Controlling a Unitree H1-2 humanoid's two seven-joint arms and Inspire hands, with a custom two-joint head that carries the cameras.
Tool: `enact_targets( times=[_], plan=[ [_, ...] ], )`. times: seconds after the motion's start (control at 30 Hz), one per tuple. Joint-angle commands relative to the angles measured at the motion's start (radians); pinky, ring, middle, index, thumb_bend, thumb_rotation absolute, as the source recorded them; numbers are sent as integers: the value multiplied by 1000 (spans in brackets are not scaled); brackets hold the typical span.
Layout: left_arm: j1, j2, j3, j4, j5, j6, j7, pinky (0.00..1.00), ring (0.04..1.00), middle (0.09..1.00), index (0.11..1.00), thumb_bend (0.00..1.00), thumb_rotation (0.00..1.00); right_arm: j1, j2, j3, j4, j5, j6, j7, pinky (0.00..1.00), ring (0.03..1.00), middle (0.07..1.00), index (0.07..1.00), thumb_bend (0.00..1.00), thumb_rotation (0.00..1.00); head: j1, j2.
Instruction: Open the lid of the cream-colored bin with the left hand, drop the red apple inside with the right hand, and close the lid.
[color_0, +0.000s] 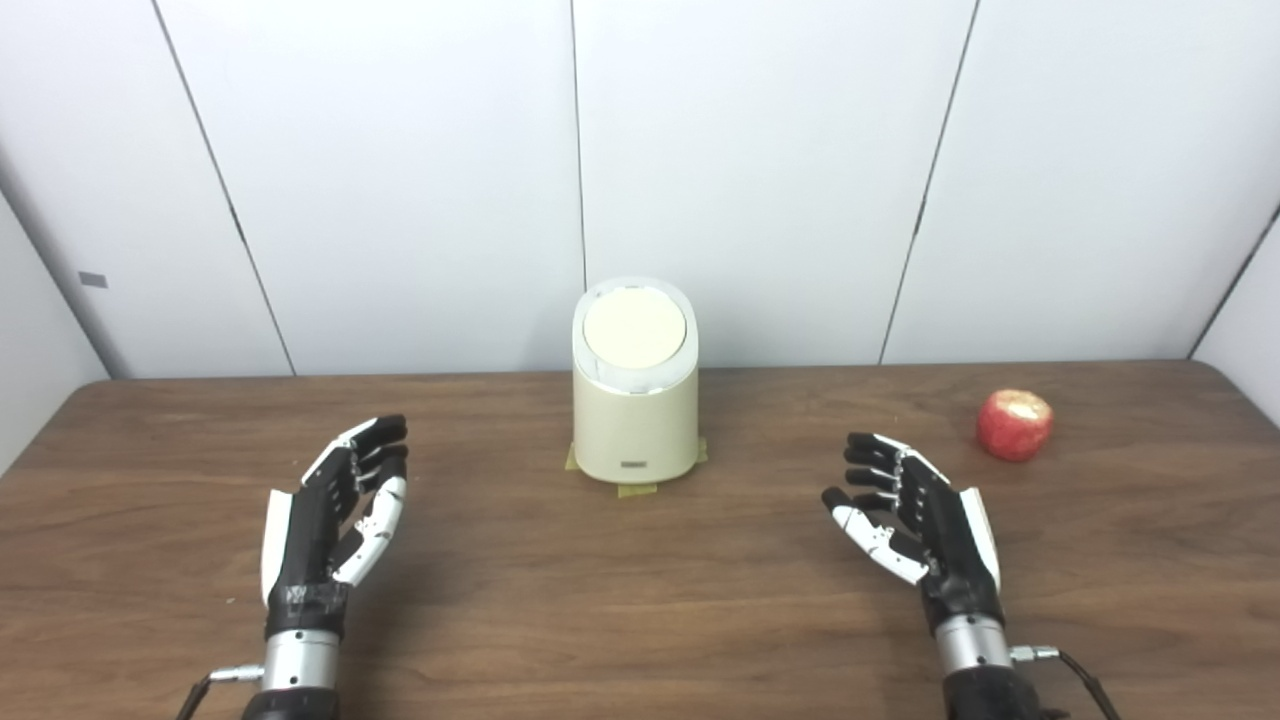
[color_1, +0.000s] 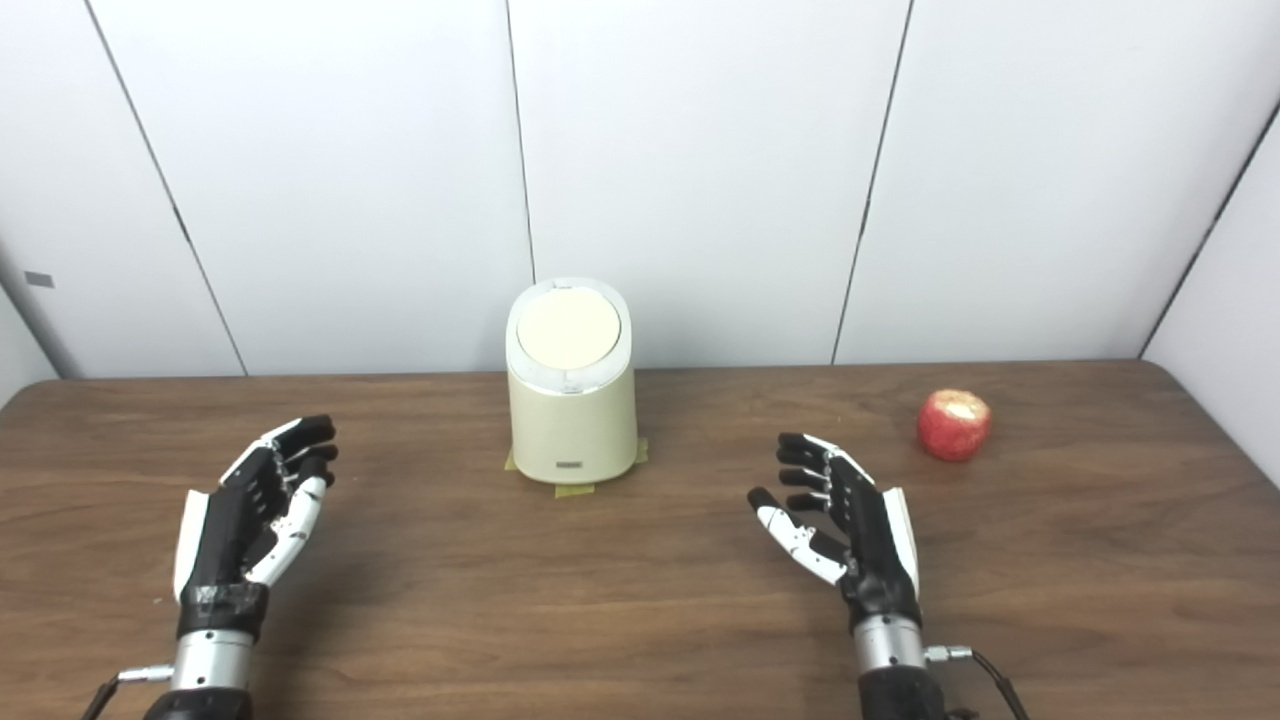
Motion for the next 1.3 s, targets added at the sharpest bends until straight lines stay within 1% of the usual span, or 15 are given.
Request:
enact_targets(
  times=[0.0, 0.17, 0.3, 0.5, 0.53, 0.57, 0.63, 0.67, 0.7, 0.77, 0.8, 0.9, 1.1, 1.17, 1.27],
  plan=[
    [22, -13, -10, 31, 24, -21, 8, 685, 756, 778, 752, 254, 411, -36, -10, -1, -23, -1, -40, -2, 610, 702, 730, 716, 240, 236, 0, 1],
    [22, -14, -10, 29, 21, -15, 6, 688, 758, 778, 752, 252, 409, -36, -7, -3, -28, -2, -29, -3, 607, 703, 731, 717, 235, 241, -1, 1],
    [22, -14, -11, 26, 25, -12, 7, 684, 758, 780, 756, 252, 416, -36, -5, -3, -32, 6, -25, 1, 609, 703, 730, 717, 236, 203, 0, 0],
    [14, -15, -9, 41, 13, -28, 4, 688, 759, 781, 756, 254, 400, -39, -7, 0, -21, -8, -27, -6, 606, 703, 732, 716, 237, 224, 10, -8],
    [10, -14, -11, 30, 15, -5, 1, 690, 760, 782, 757, 253, 396, -41, -8, -1, -15, -5, -32, -4, 606, 703, 731, 715, 237, 226, 16, -12],
    [5, -11, -13, 17, 32, 25, 3, 694, 774, 798, 771, 290, 458, -43, -9, -1, -12, -4, -33, -3, 608, 704, 732, 716, 233, 213, 19, -14],
    [-8, 2, -18, -14, 56, 106, -6, 709, 803, 833, 813, 413, 620, -47, -12, 0, -1, 0, -45, 0, 605, 704, 732, 720, 236, 206, 20, -17],
    [-14, 9, -20, -29, 61, 144, -13, 730, 824, 858, 845, 501, 686, -49, -14, 0, 6, 3, -54, 1, 600, 704, 733, 721, 235, 192, 20, -18],
    [-18, 13, -22, -38, 62, 169, -18, 781, 865, 893, 883, 591, 762, -50, -15, 1, 11, 5, -61, 3, 597, 705, 733, 722, 235, 183, 20, -18],
    [-34, 20, -24, -73, 70, 243, -27, 837, 913, 942, 935, 678, 823, -53, -19, 3, 18, -1, -66, 3, 593, 703, 733, 722, 234, 183, 21, -18],
    [-40, 21, -25, -86, 71, 270, -31, 914, 965, 977, 974, 723, 848, -54, -20, 3, 20, -3, -67, 3, 591, 702, 732, 720, 235, 187, 23, -19],
    [-78, 18, -28, -139, 73, 361, -47, 988, 997, 998, 998, 779, 827, -55, -22, 3, 27, -2, -70, 2, 591, 702, 733, 720, 234, 183, 25, -22],
    [-191, 25, -61, -190, 119, 503, -69, 1000, 1000, 1000, 1000, 847, 797, -51, -16, 5, 19, 6, -61, 6, 593, 705, 735, 724, 237, 179, 19, -21],
    [-234, 20, -75, -193, 138, 542, -72, 1000, 1000, 1000, 1000, 842, 781, -50, -16, 7, 17, -2, -59, 4, 601, 708, 738, 726, 235, 169, 19, -20],
    [-299, 10, -102, -186, 182, 597, -66, 1000, 1000, 1000, 1000, 778, 735, -50, -14, 7, 16, -9, -59, -4, 598, 705, 736, 724, 234, 181, 18, -19]
  ],
)
